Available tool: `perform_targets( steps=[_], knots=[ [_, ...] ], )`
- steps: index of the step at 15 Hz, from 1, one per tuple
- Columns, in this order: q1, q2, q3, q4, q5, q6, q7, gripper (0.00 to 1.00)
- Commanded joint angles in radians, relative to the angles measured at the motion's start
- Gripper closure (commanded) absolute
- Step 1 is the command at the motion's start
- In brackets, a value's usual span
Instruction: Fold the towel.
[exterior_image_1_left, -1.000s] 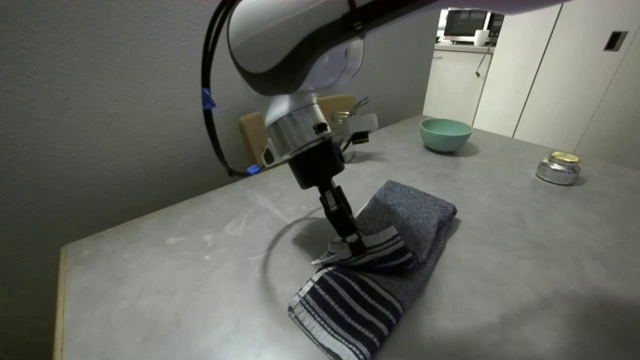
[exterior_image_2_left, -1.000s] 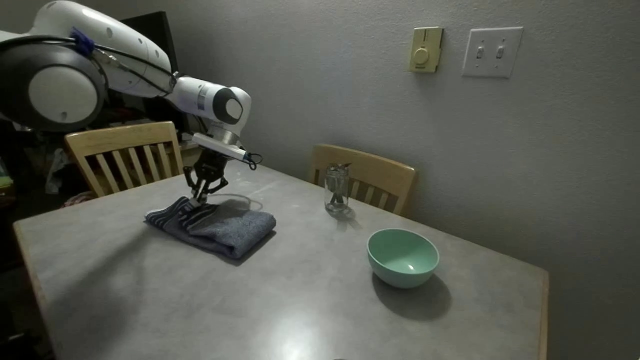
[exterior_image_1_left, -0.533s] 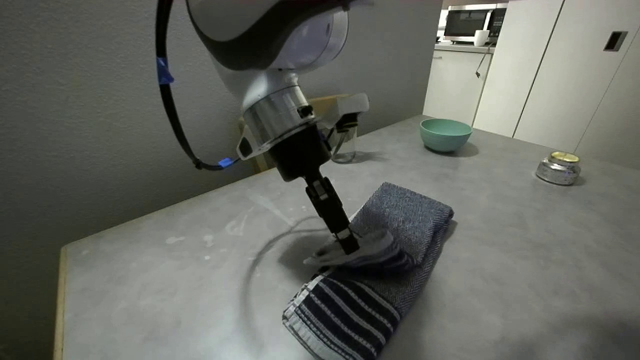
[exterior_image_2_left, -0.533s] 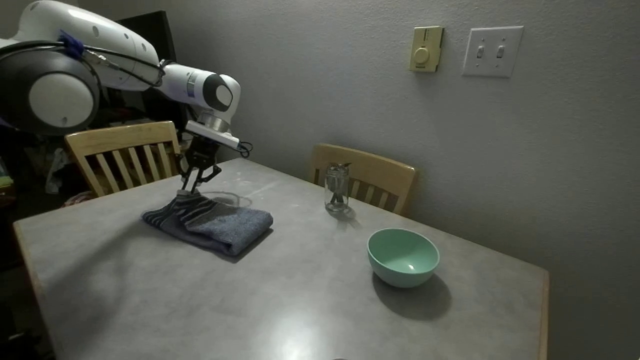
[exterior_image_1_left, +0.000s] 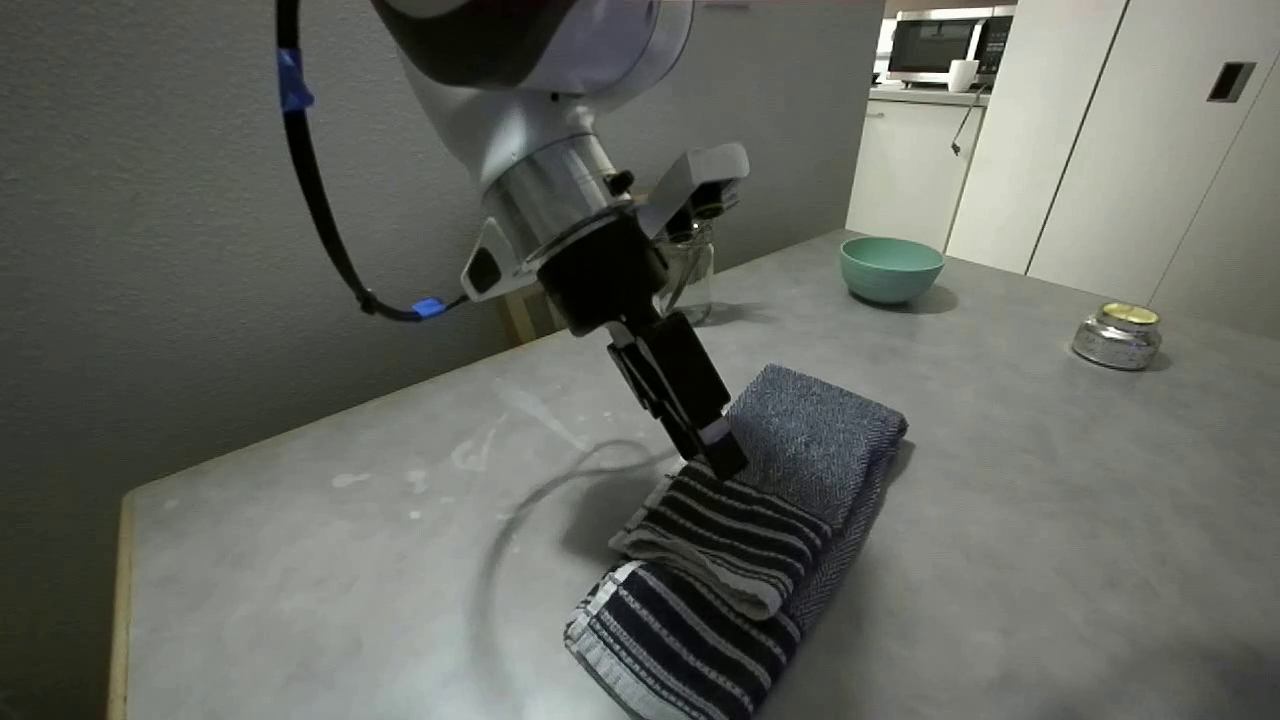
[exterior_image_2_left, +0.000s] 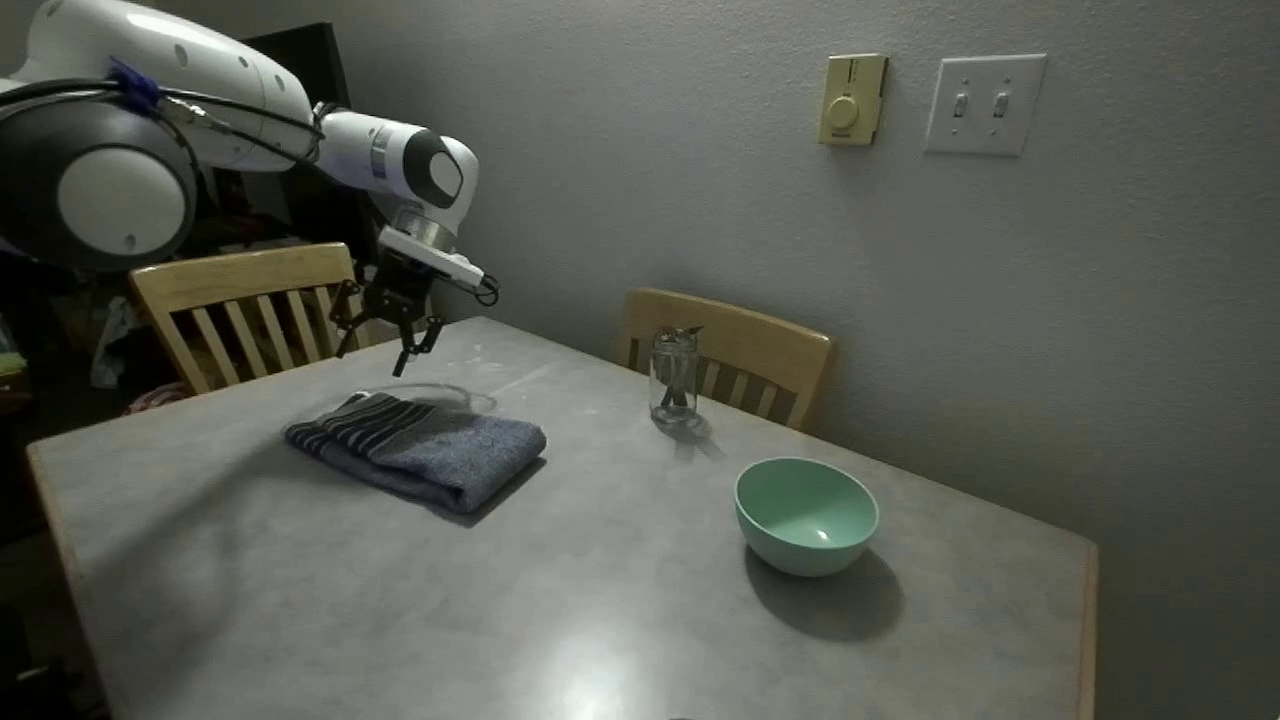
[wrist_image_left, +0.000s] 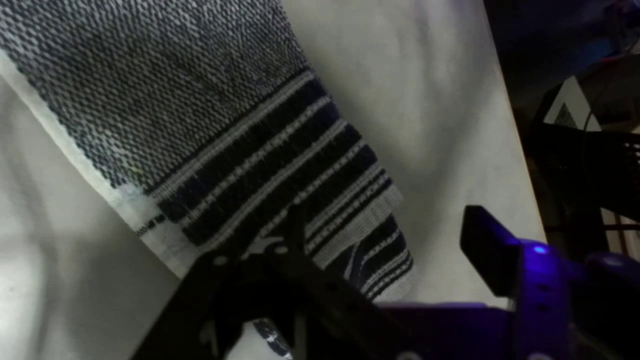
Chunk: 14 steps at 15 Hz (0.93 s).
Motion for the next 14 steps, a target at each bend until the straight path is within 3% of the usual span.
perform_targets(
  steps=[1, 8, 14],
  knots=[
    [0.008, -0.013, -0.058, 0.044, -0.054, -0.009, 0.077, 0.00],
    [0.032, -0.076, -0.128, 0.080, -0.112, -0.061, 0.287, 0.00],
    [0.028, -0.052, -0.113, 0.083, -0.097, -0.032, 0.260, 0.00]
  ],
)
